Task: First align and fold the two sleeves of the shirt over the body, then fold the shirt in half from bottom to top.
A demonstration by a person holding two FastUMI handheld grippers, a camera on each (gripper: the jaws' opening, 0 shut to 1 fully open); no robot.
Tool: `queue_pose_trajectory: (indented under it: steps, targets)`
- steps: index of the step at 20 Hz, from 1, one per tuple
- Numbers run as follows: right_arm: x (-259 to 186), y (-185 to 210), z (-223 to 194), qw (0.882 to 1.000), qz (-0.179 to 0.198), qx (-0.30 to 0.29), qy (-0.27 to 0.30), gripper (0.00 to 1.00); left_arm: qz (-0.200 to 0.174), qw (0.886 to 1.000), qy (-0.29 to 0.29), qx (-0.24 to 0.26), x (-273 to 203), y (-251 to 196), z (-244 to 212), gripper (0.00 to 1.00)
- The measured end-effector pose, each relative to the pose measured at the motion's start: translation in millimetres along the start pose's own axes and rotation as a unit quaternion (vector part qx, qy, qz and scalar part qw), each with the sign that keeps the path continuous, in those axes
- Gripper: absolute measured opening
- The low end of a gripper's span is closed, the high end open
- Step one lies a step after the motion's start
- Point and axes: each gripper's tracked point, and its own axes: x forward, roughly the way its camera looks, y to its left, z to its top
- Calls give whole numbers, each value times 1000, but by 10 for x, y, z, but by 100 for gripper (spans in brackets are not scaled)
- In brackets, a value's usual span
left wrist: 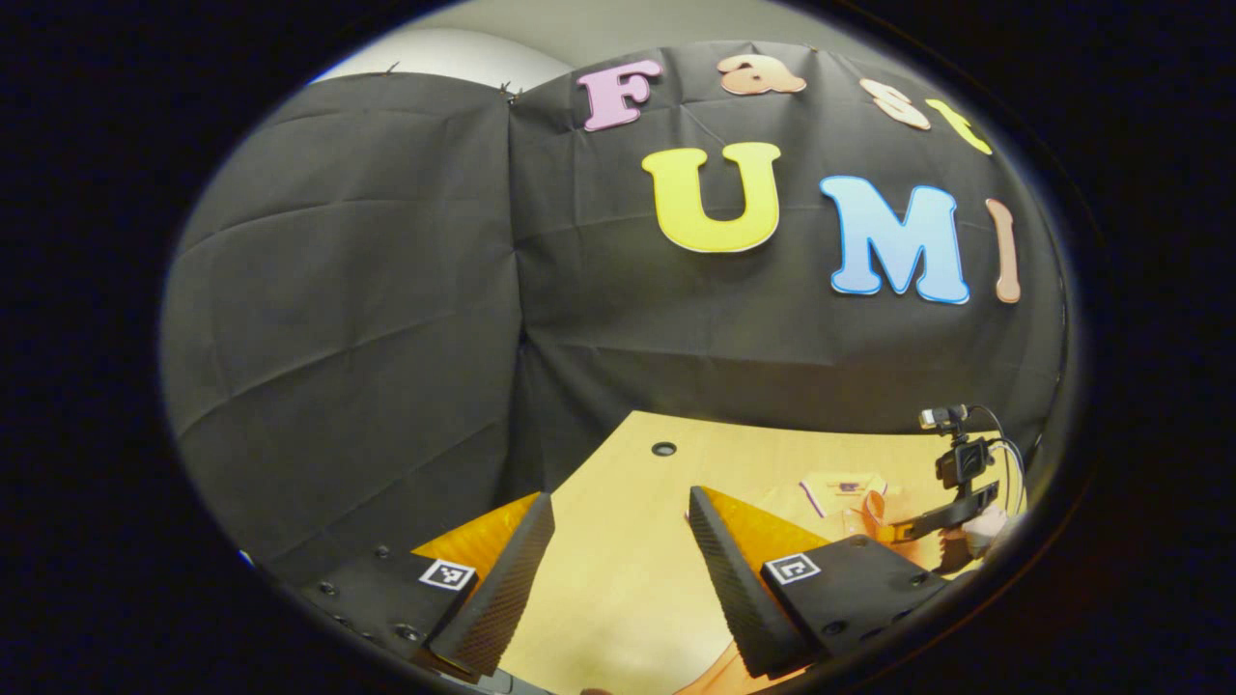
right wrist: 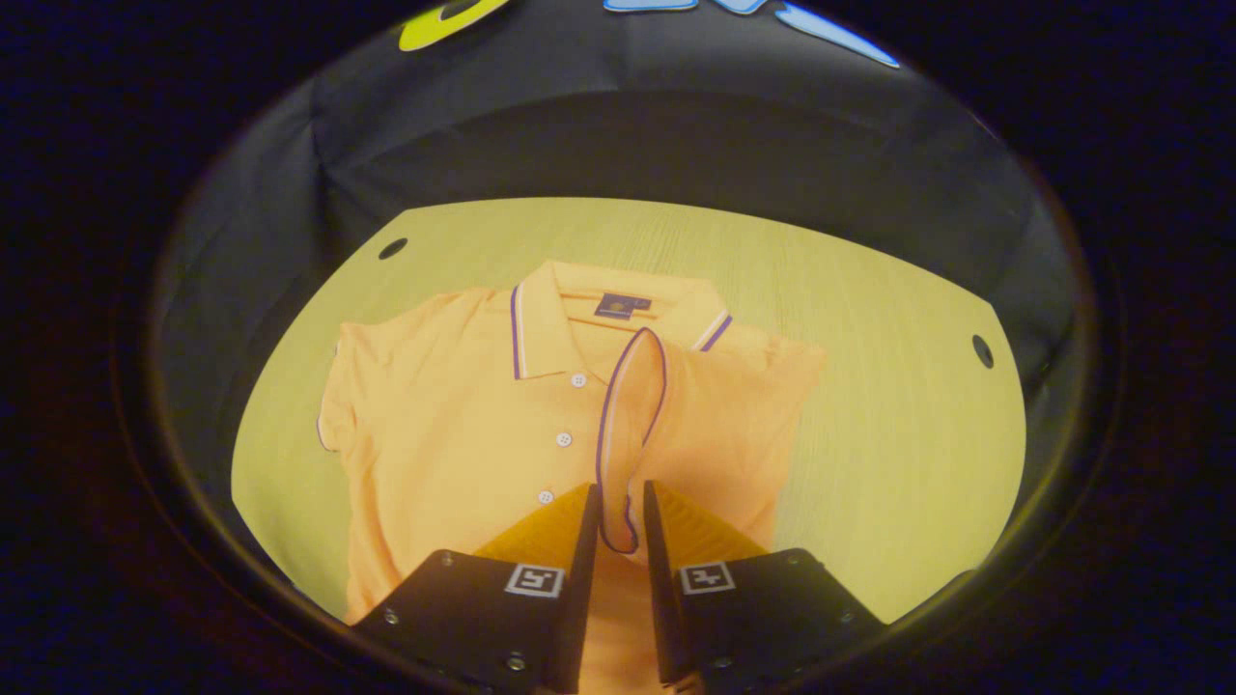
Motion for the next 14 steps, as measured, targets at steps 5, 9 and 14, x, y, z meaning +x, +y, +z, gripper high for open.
queue_pose_trajectory:
  steps: [5, 9, 14]
  targets:
    - [-123, -68, 33, 1000, -6, 0, -12, 53, -24, 1000, 13, -3, 104, -174, -97, 94]
    - [-329, -116, 15, 1000, -4, 15, -27, 53, -55, 998, 23, -1, 342, -410, -184, 95]
    - [-748, -172, -65, 998, -3, 24, -56, 53, -105, 993, 55, 15, 842, -800, -530, 95]
